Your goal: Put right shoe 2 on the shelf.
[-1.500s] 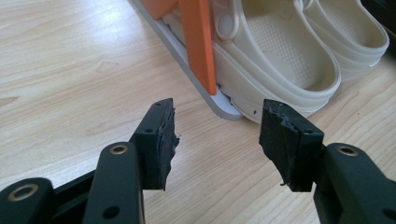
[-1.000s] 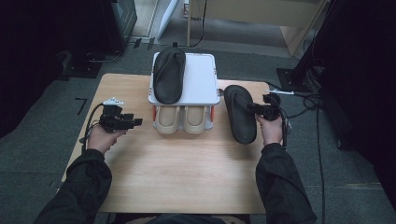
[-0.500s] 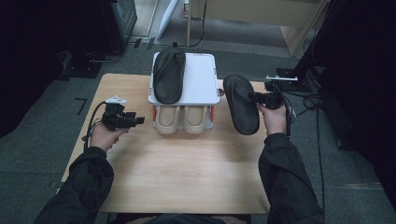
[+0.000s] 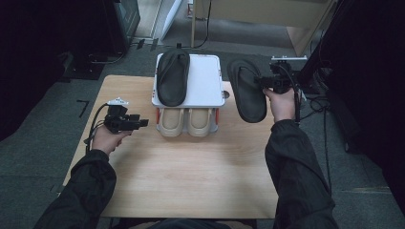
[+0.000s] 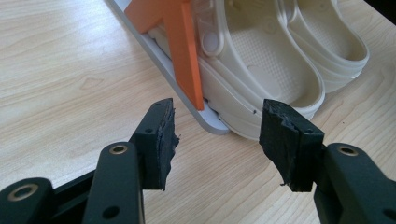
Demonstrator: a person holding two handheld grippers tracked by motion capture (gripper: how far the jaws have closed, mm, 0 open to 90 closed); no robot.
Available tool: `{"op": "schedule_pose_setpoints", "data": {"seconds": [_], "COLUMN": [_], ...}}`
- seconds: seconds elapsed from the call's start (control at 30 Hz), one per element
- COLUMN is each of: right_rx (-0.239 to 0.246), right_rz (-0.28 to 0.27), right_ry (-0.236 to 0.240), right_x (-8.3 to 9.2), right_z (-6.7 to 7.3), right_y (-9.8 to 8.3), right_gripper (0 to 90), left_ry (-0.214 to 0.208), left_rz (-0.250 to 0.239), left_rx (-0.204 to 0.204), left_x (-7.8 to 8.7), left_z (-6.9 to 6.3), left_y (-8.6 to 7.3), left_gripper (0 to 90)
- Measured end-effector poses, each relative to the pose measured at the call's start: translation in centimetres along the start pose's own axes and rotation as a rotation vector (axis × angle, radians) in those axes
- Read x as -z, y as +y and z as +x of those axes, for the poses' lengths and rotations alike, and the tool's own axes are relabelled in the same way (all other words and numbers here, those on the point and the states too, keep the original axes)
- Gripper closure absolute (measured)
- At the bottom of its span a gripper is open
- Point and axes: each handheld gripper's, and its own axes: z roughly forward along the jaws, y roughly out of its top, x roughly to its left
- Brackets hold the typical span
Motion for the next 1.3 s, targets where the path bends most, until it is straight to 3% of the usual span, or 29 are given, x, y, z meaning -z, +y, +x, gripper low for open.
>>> {"op": "schedule_pose_setpoints", "data": {"seconds": [0.23, 0.4, 0.63, 1.3], "right_rx": [0.017, 0.033, 0.017, -0.019], "right_rz": [-0.013, -0.001, 0.021, 0.035], "right_ry": [0.028, 0.042, 0.059, 0.063], "right_x": [-0.9, -2.7, -5.1, -9.0], "right_z": [2.5, 4.8, 6.8, 9.0], "right_y": [2.1, 3.0, 3.5, 4.3], "right_gripper": [71.6, 71.6, 71.6, 71.3], "left_ry": [-0.004, -0.012, -0.017, -0.030], "left_rz": [-0.017, -0.014, -0.024, -0.024], "left_rx": [0.000, -0.004, -0.009, -0.015], "left_x": [0.1, 0.3, 0.3, 0.4], "left_z": [-0.1, -0.1, -0.1, 0.0], "left_y": [0.0, 0.1, 0.0, 0.0], "left_gripper": [45.7, 45.7, 45.7, 46.1]}}
